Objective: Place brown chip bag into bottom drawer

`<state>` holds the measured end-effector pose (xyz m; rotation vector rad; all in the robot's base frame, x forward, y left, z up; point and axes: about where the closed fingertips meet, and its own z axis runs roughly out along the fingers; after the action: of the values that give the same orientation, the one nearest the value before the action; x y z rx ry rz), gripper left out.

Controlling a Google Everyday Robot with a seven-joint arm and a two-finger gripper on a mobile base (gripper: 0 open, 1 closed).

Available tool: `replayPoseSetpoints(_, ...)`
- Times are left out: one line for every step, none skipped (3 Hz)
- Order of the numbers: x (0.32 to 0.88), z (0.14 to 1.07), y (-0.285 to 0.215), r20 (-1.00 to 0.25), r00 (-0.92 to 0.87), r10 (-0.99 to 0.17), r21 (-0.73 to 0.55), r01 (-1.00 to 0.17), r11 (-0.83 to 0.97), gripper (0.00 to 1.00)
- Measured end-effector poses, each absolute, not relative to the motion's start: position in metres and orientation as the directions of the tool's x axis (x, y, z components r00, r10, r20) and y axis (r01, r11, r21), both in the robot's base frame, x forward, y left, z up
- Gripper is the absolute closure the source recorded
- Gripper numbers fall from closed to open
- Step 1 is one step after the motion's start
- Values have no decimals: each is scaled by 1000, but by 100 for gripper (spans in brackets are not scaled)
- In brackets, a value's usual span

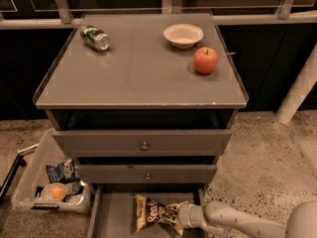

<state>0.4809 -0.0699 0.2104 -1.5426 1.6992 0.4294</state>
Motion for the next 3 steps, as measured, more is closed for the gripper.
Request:
replayPoseSetpoints(494,197,-75,-715,21,-699,-252,-940,230,100)
replayPoseSetpoints(504,192,-84,-702,-13,-712,-261,-926,274,100)
replayPoseSetpoints(504,192,-84,-702,-13,-712,-262,-925,275,81)
